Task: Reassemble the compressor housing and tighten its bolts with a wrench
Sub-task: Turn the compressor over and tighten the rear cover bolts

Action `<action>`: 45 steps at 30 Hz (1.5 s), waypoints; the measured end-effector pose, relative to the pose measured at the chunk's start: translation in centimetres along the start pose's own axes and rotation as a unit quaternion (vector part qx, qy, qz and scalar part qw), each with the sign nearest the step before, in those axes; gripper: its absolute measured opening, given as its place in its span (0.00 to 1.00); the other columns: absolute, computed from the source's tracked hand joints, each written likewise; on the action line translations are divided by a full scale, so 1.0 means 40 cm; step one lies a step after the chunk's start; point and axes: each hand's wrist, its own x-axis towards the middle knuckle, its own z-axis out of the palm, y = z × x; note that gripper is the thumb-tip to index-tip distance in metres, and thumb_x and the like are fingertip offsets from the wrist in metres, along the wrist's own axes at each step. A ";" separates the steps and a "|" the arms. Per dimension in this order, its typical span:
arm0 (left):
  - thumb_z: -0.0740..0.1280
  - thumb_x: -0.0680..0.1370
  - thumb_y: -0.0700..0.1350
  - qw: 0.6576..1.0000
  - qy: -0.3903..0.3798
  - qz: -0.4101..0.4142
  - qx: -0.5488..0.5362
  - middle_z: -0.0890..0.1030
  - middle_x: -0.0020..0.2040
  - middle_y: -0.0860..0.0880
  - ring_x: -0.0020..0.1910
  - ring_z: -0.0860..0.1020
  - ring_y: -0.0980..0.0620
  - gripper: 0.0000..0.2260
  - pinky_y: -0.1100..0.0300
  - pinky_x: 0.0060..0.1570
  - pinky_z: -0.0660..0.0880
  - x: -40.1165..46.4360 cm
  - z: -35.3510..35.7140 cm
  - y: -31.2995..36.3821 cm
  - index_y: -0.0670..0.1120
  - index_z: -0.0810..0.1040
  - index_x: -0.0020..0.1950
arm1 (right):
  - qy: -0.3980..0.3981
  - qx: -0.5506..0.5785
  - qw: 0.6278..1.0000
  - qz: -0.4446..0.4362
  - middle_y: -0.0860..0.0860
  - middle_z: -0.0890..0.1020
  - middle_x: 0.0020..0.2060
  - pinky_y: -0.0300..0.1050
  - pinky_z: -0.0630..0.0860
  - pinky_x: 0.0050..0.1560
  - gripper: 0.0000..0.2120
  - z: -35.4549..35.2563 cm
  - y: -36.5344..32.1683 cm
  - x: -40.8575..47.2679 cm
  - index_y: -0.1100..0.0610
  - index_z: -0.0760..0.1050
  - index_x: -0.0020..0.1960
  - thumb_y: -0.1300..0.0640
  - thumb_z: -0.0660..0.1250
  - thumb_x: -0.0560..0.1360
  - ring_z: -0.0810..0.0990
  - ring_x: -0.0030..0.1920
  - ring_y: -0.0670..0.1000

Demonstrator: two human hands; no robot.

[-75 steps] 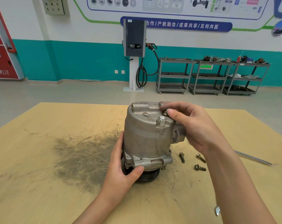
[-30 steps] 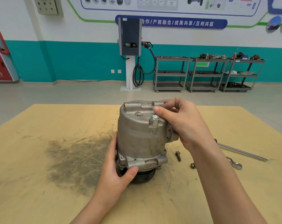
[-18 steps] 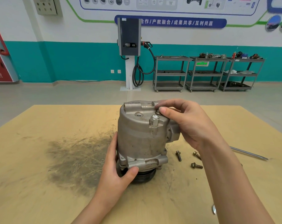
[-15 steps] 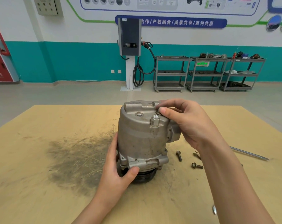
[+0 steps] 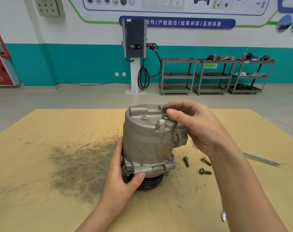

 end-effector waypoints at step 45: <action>0.72 0.60 0.76 1.000 -0.004 -0.020 -0.005 0.65 0.74 0.70 0.76 0.65 0.61 0.48 0.46 0.76 0.64 -0.001 0.001 0.011 0.68 0.55 0.75 | 0.074 -0.079 0.994 -0.013 0.46 0.85 0.40 0.42 0.78 0.42 0.06 0.028 0.005 0.003 0.51 0.79 0.39 0.55 0.77 0.68 0.83 0.47 0.46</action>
